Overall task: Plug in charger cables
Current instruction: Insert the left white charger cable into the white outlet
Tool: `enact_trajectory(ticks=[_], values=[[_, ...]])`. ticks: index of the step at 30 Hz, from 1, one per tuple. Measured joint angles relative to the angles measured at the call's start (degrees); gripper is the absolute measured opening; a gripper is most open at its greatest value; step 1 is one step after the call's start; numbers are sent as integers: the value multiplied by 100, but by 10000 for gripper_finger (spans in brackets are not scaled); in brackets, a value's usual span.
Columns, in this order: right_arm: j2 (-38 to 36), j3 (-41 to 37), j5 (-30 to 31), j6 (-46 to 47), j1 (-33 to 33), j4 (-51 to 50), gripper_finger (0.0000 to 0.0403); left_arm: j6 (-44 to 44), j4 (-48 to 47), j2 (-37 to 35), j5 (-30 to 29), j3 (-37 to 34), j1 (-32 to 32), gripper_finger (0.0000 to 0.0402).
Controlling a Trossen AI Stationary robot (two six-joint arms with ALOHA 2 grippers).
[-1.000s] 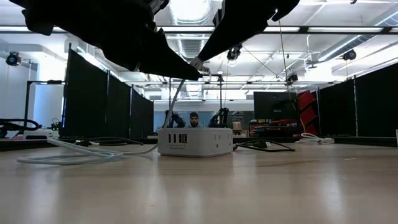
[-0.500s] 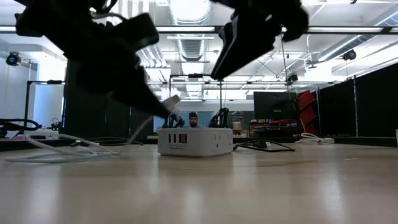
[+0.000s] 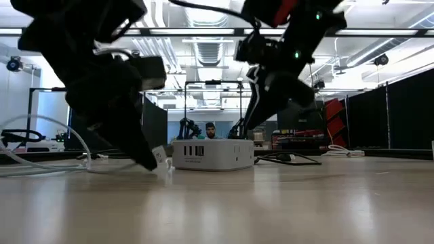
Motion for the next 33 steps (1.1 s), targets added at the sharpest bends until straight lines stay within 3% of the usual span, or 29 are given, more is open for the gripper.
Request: enact_trajectory(ticks=[6, 17, 20, 25, 33], values=[[9, -362, -6, -286, -161, 702, 71, 158, 168, 95, 69, 15, 371, 1], [9, -412, -628, 456, 45, 629, 34, 765, -205, -20, -14, 15, 1109, 1], [4, -412, -445, 367, 121, 520, 32, 779, -342, -81, -5, 10, 1167, 1], [0, -412, 526, -86, -120, 457, 36, 770, -352, -156, 336, 0, 1148, 0], [385, -412, -7, -465, -578, 516, 34, 807, -309, -161, 454, -2, 1185, 0]])
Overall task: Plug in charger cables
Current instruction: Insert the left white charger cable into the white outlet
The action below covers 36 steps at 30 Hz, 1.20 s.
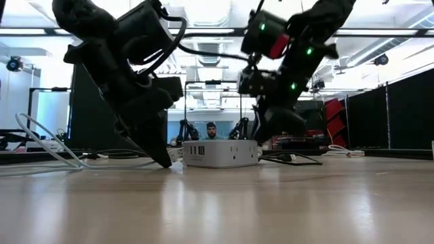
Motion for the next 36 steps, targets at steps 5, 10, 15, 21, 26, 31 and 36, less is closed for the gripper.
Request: enact_trajectory(ticks=[5, 10, 15, 21, 26, 31, 36], values=[[95, 2, -521, 347, 138, 149, 24, 151, 1, 0, -29, -2, 13, 0], [77, 2, -553, 684, 482, 77, 24, 354, -95, -46, 94, -2, 36, 0], [29, 2, -573, 799, 647, 43, 24, 541, -279, -186, 429, -2, 39, 0], [-110, 2, -571, 797, 667, 33, 24, 607, -517, -278, 948, -2, 269, 0], [-197, 46, -554, 799, 667, 19, 23, 602, -634, -284, 1221, 47, 414, 0], [-204, 281, -541, 755, 794, -4, 24, 828, -1271, -292, 1221, 357, 407, 0], [-208, 426, -542, 690, 829, -68, 24, 885, -1985, -321, 1047, 684, 404, 0]])
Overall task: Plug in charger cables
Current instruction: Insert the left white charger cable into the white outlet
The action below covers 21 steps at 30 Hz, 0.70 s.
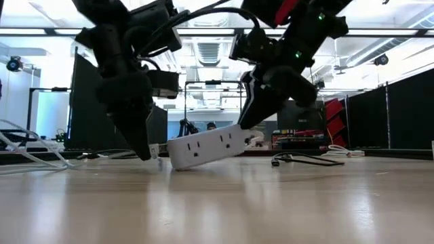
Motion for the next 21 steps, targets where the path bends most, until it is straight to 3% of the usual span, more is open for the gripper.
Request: enact_trajectory(ticks=[7, 12, 21], values=[[0, 0, 144, 205, -11, -262, 25, 2, -159, -11, -47, 72, -7, 0], [-11, 68, 142, 390, 26, -241, 46, 88, -218, -48, -52, 74, -15, 0], [-26, 186, 3, -102, 201, 806, 74, 134, 141, -374, -569, 79, -348, 0]])
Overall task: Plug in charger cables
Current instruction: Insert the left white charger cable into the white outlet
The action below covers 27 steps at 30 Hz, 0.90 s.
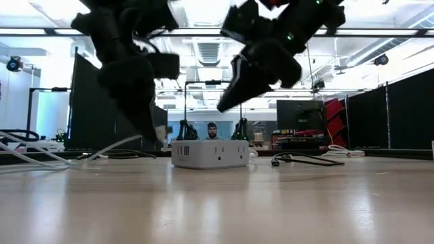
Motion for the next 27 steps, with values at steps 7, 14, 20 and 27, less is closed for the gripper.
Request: enact_trajectory(ticks=[7, 14, 20, 27], values=[[0, -2, -662, 75, -1, 751, 14, 329, 1017, -66, -141, 0, -522, 0], [0, -7, -1245, 395, 57, 1032, 3, 334, 1206, -63, -384, 0, -690, 0], [28, -7, -1212, 378, 85, 1325, 1, 415, 1443, -57, -398, 0, -693, 0], [57, -9, -1193, 416, 85, 1156, 0, 498, 1572, -57, -399, 0, -742, 0]])
